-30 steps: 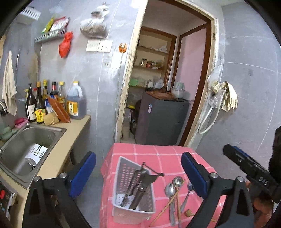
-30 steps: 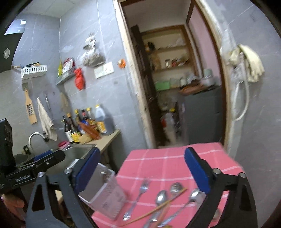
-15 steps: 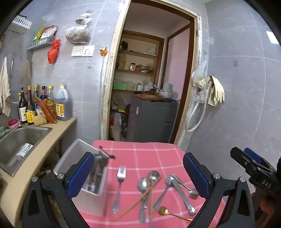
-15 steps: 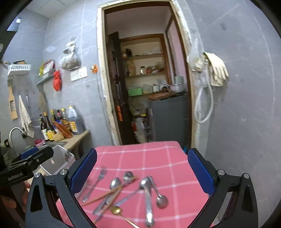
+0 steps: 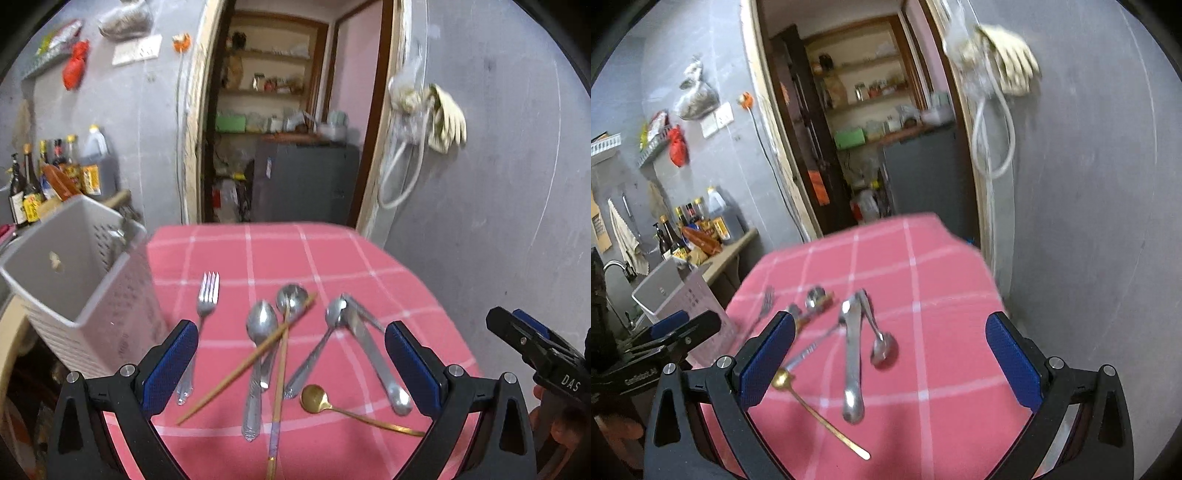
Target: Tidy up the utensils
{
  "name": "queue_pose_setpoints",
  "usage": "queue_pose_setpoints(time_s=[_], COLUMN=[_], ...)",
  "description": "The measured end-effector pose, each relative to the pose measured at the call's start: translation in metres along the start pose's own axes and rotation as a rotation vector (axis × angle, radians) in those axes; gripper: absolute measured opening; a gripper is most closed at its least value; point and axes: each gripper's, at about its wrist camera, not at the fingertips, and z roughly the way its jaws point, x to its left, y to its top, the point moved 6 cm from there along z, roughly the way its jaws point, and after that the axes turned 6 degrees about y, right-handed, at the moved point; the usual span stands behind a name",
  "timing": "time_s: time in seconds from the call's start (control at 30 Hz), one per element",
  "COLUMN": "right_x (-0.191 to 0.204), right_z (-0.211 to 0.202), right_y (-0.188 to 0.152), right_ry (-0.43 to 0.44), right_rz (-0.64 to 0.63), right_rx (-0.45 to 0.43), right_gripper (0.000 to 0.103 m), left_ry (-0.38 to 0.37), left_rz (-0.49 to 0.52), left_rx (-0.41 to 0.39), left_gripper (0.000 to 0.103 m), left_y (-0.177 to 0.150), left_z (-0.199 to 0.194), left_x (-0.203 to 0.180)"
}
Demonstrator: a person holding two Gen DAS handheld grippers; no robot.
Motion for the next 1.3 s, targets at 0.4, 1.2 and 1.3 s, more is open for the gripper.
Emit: queue_pose_setpoints(time_s=[0.4,1.2,1.3], right_x=[-0.016,-0.011,-0.007], right_z=[0.073,0.099,0.102], right_y=[-0.052,-0.069,-0.072], right_ry=[0.070,0.059,0.067], right_rz=[0.150,0.245,0.251], right_rx=[0.187,0.211,0.213], right_gripper=[0.057,0.015,0.014], left_ry=[-0.011,-0.075,-0.102], left_rz=[-0.062,-0.185,-0.197], left_rx=[0.132,0.371,0.387], left_gripper=[0.097,0.045,0.035], left_y=[-0.006,-0.008,-0.010], left_z=[0.079,0.171,0.169], left_x=[0.010,0.032,0.030])
